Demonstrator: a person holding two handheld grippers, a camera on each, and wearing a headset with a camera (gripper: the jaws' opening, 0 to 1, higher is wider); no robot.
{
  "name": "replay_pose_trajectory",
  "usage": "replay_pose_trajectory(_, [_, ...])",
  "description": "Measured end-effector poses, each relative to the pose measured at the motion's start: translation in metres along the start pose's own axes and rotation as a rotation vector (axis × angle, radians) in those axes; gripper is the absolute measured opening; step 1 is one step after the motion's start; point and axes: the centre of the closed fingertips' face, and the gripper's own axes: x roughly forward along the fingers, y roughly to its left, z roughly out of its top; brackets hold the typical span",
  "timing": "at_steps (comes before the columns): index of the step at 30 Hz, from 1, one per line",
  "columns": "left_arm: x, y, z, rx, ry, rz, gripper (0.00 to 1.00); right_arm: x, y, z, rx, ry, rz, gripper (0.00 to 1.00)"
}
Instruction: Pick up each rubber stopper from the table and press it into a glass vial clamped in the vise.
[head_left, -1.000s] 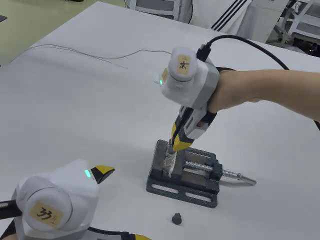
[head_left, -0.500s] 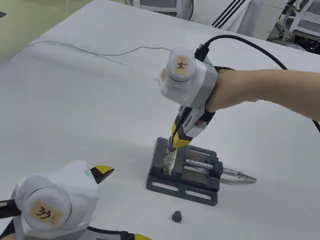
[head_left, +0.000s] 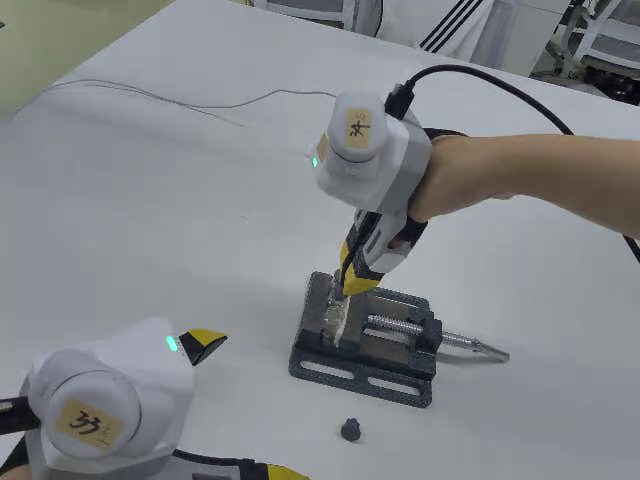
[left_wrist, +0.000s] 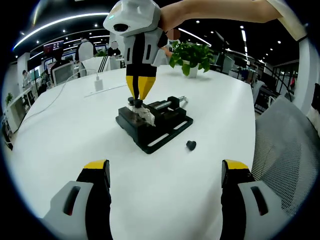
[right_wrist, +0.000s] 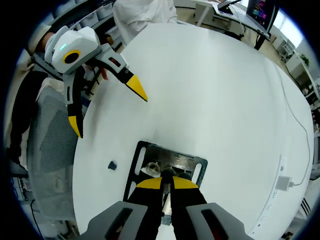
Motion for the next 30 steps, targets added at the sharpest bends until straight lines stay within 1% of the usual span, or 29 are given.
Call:
replay_pose_trajectory(2, [0.0001, -0.0006, -0.0004, -0.001, -0.001, -0.001, 0.91, -0.0003, 0.0016, 0.0025, 0.013, -0.015, 0.005, 0.01])
replay_pose_trajectory(4, [0.0004, -0.0014, -0.0015, -0.003, 0.003, -0.004, 0.91, 0.0006, 0.0035, 0.0017, 0.013, -0.008, 0.013, 0.01])
replay_pose_trajectory(5, [0.0005, -0.0016, -0.0016, -0.003, 0.003, -0.004, 0.91, 0.0006, 0.0023, 0.0024, 0.003, -0.01, 0.005, 0.01])
replay_pose_trajectory(12, [0.0011, -0.0035, -0.0017, -0.003, 0.003, -0.006, 0.9, 0.0004, 0.0044, 0.0046, 0.035, -0.024, 0.004, 0.01])
replay_pose_trajectory(18, [0.0021, -0.0043, -0.0006, -0.006, 0.001, -0.007, 0.9, 0.0008, 0.005, 0.0045, 0.037, -0.013, -0.005, 0.01])
replay_pose_trajectory(19, [0.0023, -0.0042, -0.0004, -0.006, -0.001, -0.007, 0.91, 0.0011, 0.0052, 0.0048, 0.063, -0.02, -0.005, 0.0])
replay_pose_trajectory(20, [0.0024, -0.0042, -0.0003, -0.008, -0.001, -0.006, 0.91, 0.0011, 0.0051, 0.0046, 0.073, -0.023, -0.005, 0.0])
replay_pose_trajectory(22, [0.0026, -0.0039, -0.0007, -0.009, -0.001, -0.005, 0.9, 0.0013, 0.0048, 0.0044, 0.069, -0.027, -0.009, 0.0])
replay_pose_trajectory(23, [0.0027, -0.0039, -0.001, -0.012, 0.0, -0.005, 0.9, 0.0014, 0.0048, 0.0043, 0.055, -0.024, -0.009, 0.0])
replay_pose_trajectory(24, [0.0031, -0.0042, -0.0014, -0.013, 0.001, -0.006, 0.9, 0.0015, 0.0039, 0.0041, 0.064, -0.024, -0.006, 0.0])
replay_pose_trajectory(25, [0.0032, -0.0042, -0.0018, -0.013, 0.003, -0.006, 0.9, 0.0015, 0.005, 0.0032, 0.127, -0.018, -0.002, 0.0])
replay_pose_trajectory(26, [0.0035, -0.0041, -0.002, -0.014, 0.004, -0.005, 0.9, 0.0017, 0.0034, 0.0039, 0.095, -0.018, 0.001, 0.0])
replay_pose_trajectory(30, [0.0042, -0.0044, -0.0013, -0.016, 0.004, -0.006, 0.9, 0.0016, 0.0039, 0.0022, 0.118, -0.013, 0.007, 0.0])
